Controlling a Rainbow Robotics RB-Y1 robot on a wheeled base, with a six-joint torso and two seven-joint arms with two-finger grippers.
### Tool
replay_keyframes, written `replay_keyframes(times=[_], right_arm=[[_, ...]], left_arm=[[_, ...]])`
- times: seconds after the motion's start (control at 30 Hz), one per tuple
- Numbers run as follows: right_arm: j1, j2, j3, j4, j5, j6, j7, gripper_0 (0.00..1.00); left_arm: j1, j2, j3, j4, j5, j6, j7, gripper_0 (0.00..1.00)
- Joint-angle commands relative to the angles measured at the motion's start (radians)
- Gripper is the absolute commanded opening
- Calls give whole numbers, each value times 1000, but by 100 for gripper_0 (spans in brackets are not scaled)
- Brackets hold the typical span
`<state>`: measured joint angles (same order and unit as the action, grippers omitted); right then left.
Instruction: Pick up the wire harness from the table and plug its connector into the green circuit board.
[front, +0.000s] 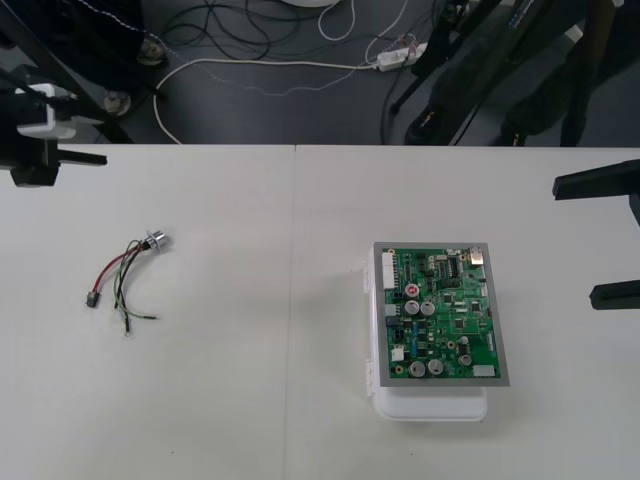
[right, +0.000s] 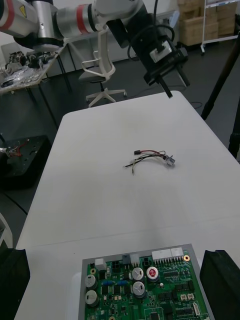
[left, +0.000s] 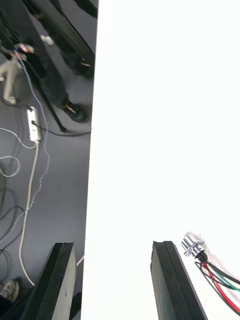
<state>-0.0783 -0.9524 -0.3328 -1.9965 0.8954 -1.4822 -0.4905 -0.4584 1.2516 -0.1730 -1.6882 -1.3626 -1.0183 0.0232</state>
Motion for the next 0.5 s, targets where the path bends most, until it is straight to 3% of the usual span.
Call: replay_keyframes(times=[0.03,0.1,0.5], right_arm=[[81,8,-94,1,-84,0,67,100],[89,8,-98,10,-99,-6,70,100],[107,11,-129,139,-216,-89,121,100]], left_arm=[[-250,78,-275,82,-20,14,-181,44],[-301,92,-342,97,-23,29,-207,44],[-853,137,-1106,222,-49,244,-526,44]])
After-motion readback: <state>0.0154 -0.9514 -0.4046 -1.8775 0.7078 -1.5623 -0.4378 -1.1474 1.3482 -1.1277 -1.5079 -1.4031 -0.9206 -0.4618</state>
